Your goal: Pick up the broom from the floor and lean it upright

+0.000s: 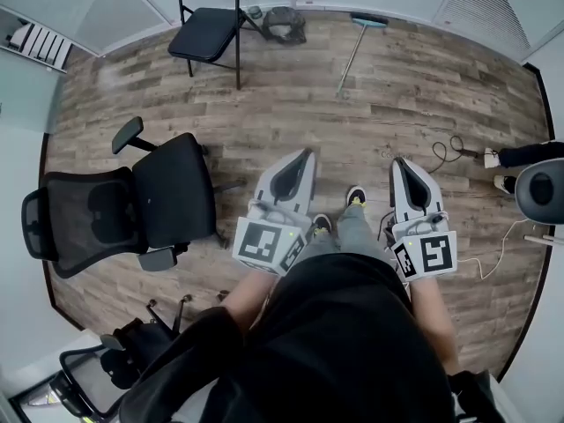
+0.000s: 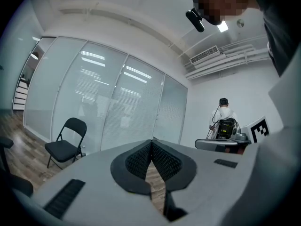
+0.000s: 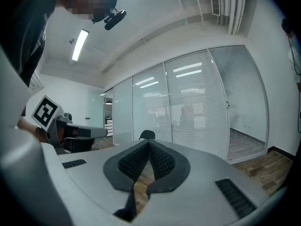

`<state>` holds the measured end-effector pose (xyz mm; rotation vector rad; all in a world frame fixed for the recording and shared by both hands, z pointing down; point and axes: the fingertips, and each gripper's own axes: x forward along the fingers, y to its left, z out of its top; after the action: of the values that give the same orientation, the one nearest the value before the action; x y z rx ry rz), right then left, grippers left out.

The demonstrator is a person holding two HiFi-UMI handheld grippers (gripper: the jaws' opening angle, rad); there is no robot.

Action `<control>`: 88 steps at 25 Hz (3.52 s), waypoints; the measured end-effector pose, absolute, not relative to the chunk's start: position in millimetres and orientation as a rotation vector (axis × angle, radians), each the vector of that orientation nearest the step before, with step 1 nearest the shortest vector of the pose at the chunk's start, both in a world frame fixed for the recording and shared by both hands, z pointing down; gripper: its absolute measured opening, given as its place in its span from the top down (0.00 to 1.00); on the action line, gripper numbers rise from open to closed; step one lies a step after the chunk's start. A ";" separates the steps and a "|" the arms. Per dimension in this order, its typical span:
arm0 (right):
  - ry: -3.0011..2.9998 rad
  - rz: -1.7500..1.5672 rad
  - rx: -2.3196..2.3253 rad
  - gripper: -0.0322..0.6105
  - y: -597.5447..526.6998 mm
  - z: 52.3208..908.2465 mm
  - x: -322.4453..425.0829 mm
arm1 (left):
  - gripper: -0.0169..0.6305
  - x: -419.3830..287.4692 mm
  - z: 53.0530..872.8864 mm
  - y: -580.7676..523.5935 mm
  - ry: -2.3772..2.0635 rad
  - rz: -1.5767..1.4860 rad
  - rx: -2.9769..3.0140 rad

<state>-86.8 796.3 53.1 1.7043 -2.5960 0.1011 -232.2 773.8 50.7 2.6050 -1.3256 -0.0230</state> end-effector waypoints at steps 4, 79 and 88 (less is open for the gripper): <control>-2.590 0.096 1.695 0.93 775.5 55.2 -77.5 | 0.94 -224.1 49.1 756.5 -1.346 -0.014 2.606; -2.585 0.200 1.606 0.93 276.9 93.5 9.5 | 0.94 -129.1 72.6 278.7 -1.264 0.068 2.639; -2.574 0.258 1.637 0.93 201.2 108.3 60.7 | 0.94 -81.6 74.3 197.2 -1.265 0.119 2.655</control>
<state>60.7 201.2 108.3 1.6371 -2.5744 0.2576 -81.6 197.2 74.3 2.6554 -1.2650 0.1192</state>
